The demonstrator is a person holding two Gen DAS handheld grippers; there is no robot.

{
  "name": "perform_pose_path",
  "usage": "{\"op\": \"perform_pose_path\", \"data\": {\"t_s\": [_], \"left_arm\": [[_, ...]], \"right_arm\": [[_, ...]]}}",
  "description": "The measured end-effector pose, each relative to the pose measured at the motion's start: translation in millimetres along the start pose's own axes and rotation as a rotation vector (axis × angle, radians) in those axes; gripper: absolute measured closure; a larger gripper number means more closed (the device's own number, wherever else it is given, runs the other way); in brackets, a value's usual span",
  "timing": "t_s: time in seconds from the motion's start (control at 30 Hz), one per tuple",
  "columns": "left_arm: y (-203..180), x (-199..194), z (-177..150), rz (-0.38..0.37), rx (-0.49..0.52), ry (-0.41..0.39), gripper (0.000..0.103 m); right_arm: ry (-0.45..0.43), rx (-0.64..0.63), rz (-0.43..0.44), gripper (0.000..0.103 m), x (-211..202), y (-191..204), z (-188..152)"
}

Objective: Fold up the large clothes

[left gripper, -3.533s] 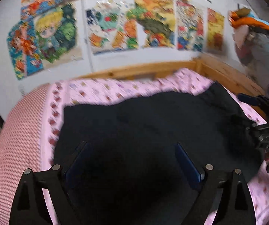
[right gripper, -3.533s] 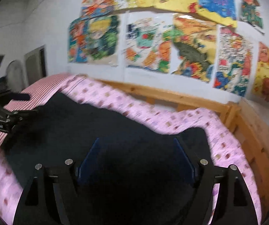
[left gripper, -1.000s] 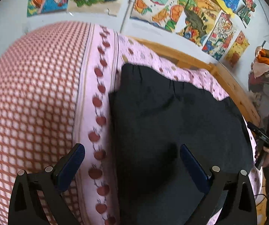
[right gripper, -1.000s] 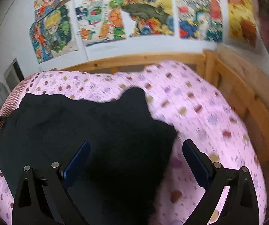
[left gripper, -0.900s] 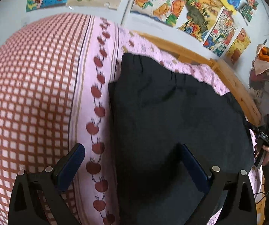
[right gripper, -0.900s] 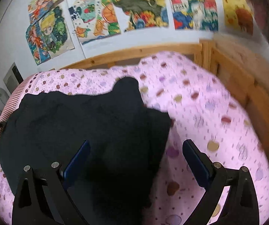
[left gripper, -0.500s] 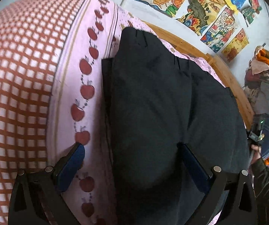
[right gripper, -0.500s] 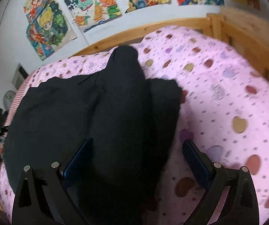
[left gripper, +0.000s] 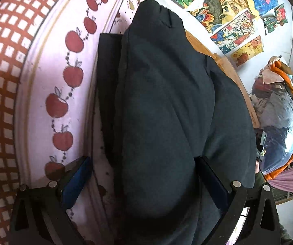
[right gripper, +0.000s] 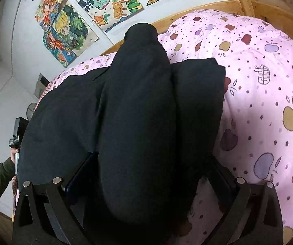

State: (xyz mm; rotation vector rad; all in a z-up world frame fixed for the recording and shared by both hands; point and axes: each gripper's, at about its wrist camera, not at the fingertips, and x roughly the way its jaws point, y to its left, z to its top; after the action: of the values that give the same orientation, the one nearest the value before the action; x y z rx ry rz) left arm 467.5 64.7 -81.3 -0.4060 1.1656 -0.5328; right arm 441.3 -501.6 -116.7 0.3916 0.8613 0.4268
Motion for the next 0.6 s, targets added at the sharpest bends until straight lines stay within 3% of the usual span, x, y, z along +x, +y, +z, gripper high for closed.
{"op": "perform_pose_path", "data": {"t_s": [0.23, 0.47, 0.6], "left_arm": [[-4, 9, -1, -0.006, -0.026, 0.023, 0.000], [-19, 11, -6, -0.008, 0.021, -0.012, 0.000], [-30, 10, -6, 0.005, 0.039, -0.045, 0.012]], "right_arm": [[0.004, -0.001, -0.027, 0.003, 0, 8, 1], [-0.049, -0.021, -0.013, 0.025, -14, 8, -13], [-0.096, -0.066, -0.030, 0.033, -21, 10, -21]]}}
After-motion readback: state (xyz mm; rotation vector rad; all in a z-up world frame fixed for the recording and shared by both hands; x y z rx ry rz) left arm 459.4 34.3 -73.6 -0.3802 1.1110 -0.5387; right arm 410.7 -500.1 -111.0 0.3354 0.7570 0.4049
